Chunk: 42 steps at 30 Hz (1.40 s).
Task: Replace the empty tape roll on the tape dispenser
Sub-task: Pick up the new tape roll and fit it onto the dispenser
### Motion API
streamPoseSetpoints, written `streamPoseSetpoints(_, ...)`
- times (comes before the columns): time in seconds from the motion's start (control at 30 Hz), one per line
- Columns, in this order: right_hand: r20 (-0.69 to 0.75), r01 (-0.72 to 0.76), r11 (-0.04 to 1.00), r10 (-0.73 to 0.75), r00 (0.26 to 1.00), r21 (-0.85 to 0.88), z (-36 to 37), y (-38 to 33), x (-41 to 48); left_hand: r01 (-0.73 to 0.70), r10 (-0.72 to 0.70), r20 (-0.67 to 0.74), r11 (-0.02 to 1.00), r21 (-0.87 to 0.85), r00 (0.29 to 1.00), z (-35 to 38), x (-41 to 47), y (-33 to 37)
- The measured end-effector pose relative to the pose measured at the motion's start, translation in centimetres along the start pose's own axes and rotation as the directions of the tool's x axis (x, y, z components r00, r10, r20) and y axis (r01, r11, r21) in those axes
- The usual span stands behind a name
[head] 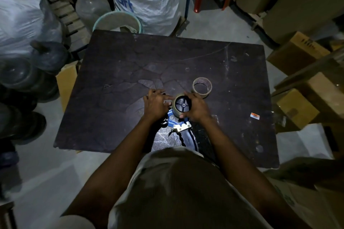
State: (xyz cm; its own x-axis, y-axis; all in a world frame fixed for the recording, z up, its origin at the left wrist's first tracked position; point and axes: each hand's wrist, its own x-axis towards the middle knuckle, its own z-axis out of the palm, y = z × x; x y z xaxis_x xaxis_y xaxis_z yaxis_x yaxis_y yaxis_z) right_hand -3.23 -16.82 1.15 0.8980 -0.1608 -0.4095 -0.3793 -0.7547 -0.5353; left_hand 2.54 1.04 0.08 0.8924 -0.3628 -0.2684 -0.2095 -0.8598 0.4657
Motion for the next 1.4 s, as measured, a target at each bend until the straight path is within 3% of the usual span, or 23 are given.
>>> streamPoseSetpoints(0.23,0.011,0.0,0.999,-0.001,1.0,0.054,1.1,0.8,-0.4,-0.001,0.0,-0.034,0.999,-0.038,0.999,-0.4,-0.4,-0.1)
streamPoseSetpoints(0.43,-0.159,0.058,0.98,-0.028,0.987,0.188,1.8,3.8,-3.4,-0.015,-0.042,-0.303,0.983,-0.184,0.952,0.2,-4.5,-2.3)
streamPoseSetpoints(0.53,-0.236,0.057,0.976,-0.006,0.972,0.211,1.7,4.0,-3.5,-0.05,0.019,-0.224,0.989,-0.135,0.974,1.4,-5.6,-2.0)
streamPoseSetpoints(0.67,-0.221,0.098,0.967,-0.046,0.974,0.234,1.8,3.3,-3.4,-0.047,0.046,-0.099,0.999,-0.003,0.994,2.1,-4.7,-0.6)
streamPoseSetpoints(0.93,-0.245,0.099,0.938,-0.016,0.969,0.331,1.4,5.1,-3.5,-0.038,0.048,-0.036,0.974,0.224,0.998,3.3,-2.9,0.8)
streamPoseSetpoints(1.4,-0.148,0.056,0.929,-0.001,0.989,0.365,0.7,4.9,-3.2,-0.062,0.106,-0.207,0.975,0.212,0.973,4.5,-3.6,0.4)
